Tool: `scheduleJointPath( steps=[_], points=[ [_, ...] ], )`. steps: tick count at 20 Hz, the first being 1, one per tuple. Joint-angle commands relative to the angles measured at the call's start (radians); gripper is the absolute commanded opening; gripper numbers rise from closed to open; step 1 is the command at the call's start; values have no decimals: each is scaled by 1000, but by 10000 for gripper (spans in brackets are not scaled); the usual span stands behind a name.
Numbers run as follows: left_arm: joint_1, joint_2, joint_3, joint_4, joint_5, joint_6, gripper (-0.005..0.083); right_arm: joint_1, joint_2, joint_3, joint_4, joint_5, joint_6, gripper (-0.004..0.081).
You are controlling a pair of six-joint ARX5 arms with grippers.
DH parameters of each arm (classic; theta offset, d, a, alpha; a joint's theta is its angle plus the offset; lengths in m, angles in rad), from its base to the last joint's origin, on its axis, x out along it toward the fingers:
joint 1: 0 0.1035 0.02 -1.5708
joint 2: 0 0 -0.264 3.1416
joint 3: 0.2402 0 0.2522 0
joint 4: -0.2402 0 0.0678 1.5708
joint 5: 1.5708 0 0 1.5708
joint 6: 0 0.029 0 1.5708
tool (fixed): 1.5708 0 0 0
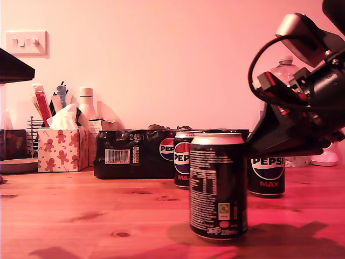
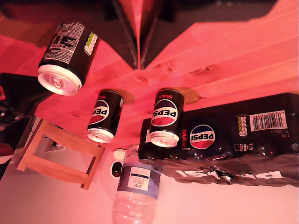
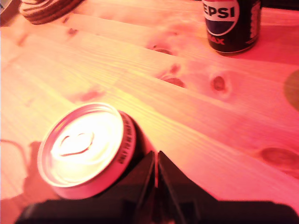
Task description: Stack up the Pepsi cans on top of each other
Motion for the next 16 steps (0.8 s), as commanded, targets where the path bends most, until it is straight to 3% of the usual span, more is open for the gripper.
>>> scheduleJointPath(
  steps=[1,4,8,12,15,16],
  points=[
    [-3,0,-18,18,-5,25,-21,-23,10,5,10,21,-45,-13],
    [-3,32,-18,59,-8,134,-21,-78,10,5,18,26,-144,-13],
    [-3,145,-18,159,-8,188,-20,-138,10,5,19,24,-240,-13],
    [-3,320,-18,320,-8,218,15,-165,9,5,35,9,-259,-13],
    [-2,476,-18,476,-6,238,147,-165,9,5,66,2,-258,-13],
    [1,535,-18,530,-6,230,275,-165,9,5,71,-12,-258,-13]
  ],
)
